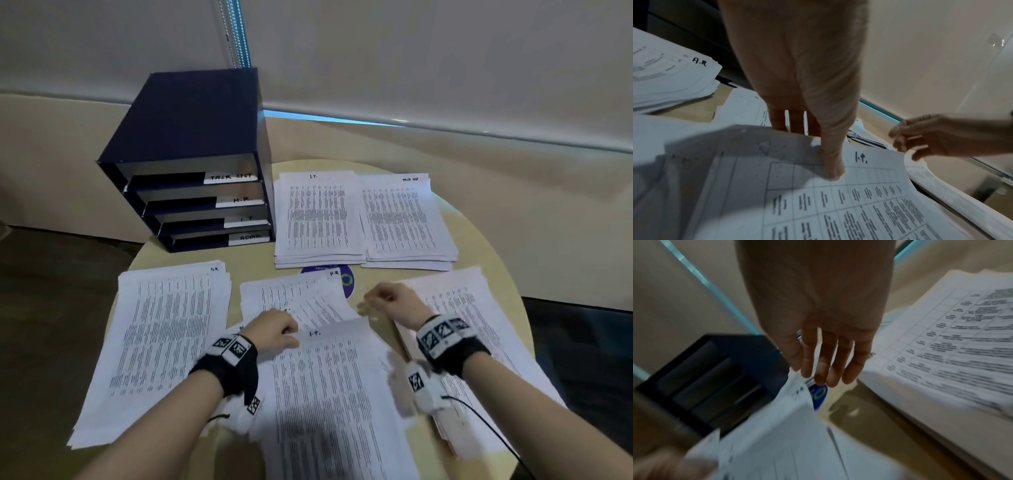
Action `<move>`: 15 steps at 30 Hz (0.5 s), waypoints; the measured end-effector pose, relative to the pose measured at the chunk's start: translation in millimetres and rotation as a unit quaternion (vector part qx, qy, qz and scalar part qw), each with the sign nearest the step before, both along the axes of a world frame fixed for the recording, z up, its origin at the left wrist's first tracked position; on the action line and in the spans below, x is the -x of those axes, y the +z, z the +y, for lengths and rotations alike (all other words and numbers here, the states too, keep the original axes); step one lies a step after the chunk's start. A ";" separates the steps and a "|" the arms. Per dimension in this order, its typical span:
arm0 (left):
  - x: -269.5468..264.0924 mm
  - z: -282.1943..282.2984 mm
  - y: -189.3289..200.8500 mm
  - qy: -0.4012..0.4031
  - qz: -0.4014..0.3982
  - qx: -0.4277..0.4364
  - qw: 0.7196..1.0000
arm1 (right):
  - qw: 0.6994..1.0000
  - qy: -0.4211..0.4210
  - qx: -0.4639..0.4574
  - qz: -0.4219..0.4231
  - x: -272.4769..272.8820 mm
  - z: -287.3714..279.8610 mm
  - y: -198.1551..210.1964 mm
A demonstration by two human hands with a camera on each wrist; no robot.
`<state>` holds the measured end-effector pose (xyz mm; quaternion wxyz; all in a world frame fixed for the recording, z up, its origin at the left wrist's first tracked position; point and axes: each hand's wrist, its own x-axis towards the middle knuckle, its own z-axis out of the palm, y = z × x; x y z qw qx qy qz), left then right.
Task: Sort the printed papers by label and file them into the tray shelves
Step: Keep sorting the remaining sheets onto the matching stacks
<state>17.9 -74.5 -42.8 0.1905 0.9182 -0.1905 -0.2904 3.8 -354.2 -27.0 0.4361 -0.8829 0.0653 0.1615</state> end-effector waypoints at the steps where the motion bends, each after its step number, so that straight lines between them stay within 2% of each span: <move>1: -0.5 2.2 0.9 0.001 0.006 0.002 1.000 | 0.999 0.029 0.019 0.018 12.4 8.0 -5.8; 2: -1.4 4.1 1.7 0.000 0.011 0.006 1.000 | 0.998 0.048 0.036 0.028 24.3 14.6 -11.4; 4: -2.4 7.0 3.2 -0.003 0.024 0.013 1.000 | 0.997 0.031 0.059 0.029 42.1 24.3 -17.3; 8: -0.9 7.2 8.4 -0.015 0.019 0.021 0.999 | 0.996 -0.052 0.057 -0.051 57.4 38.4 -15.2; 15: 7.8 7.3 12.1 -0.005 -0.017 0.017 1.000 | 0.977 0.039 0.161 -0.137 62.9 44.8 -12.4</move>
